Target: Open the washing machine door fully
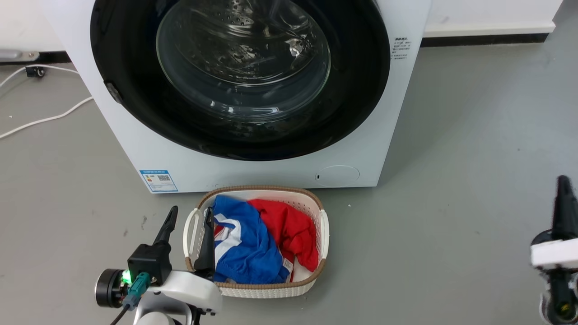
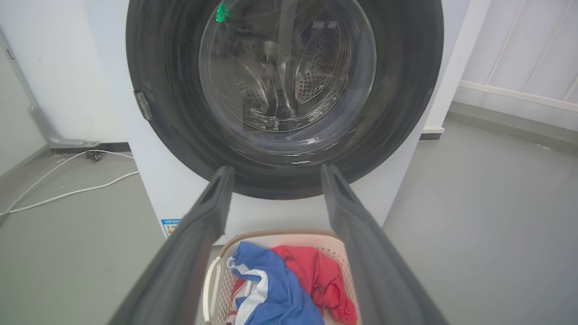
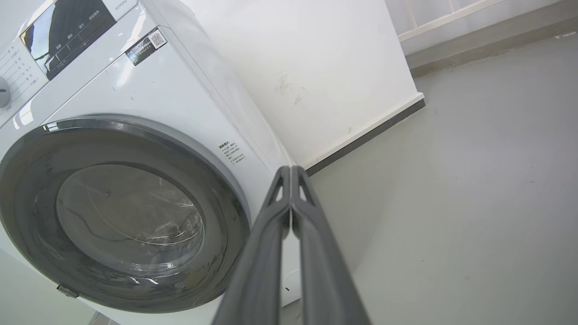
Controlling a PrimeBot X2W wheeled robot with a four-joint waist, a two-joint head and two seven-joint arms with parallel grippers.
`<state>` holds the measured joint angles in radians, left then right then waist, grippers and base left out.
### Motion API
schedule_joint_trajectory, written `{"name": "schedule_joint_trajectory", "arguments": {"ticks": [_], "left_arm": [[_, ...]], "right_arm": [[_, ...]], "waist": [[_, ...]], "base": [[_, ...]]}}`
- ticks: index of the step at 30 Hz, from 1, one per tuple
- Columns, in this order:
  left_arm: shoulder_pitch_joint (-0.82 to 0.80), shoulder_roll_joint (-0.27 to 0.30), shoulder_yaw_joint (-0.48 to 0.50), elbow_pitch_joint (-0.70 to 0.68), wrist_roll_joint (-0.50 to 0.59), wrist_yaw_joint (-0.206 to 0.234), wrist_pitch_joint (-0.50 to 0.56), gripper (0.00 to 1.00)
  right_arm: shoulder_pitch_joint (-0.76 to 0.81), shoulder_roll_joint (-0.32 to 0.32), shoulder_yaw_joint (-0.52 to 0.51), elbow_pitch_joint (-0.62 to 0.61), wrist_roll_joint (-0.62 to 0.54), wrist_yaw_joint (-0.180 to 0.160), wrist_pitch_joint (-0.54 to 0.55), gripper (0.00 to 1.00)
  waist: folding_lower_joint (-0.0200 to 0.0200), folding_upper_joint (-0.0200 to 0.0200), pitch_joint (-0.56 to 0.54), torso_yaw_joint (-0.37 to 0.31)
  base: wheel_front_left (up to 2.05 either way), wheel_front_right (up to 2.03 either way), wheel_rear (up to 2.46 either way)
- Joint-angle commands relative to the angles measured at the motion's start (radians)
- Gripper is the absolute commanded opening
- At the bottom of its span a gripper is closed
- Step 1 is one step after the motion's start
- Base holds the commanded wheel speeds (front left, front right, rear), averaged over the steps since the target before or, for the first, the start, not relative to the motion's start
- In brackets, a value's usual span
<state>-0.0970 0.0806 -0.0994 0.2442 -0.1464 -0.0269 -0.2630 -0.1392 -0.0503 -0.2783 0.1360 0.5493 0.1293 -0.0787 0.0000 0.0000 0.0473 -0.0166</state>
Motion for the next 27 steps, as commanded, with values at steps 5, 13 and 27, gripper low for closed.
{"name": "schedule_joint_trajectory", "arguments": {"ticks": [5,13,27], "left_arm": [[-0.039,-0.007,-0.002,-0.013,0.003,-0.004,-0.003,1.00],[-0.095,-0.014,-0.005,-0.041,0.011,0.006,-0.003,1.00],[-0.166,-0.024,-0.018,-0.079,0.018,0.008,-0.003,1.00]], "right_arm": [[-0.123,0.000,-0.115,0.089,0.113,0.003,0.004,0.00],[-0.355,-0.005,-0.275,0.211,0.479,0.003,0.115,0.00],[-0.772,-0.160,-0.462,0.523,0.848,0.003,0.398,0.00]], "waist": [[0.0000,0.0000,0.055,0.010],[0.0000,0.0000,0.160,0.020],[0.0000,0.0000,0.279,0.056]], "base": [[0.00,0.00,0.00],[0.00,0.00,0.00],[0.00,0.00,0.00]]}}
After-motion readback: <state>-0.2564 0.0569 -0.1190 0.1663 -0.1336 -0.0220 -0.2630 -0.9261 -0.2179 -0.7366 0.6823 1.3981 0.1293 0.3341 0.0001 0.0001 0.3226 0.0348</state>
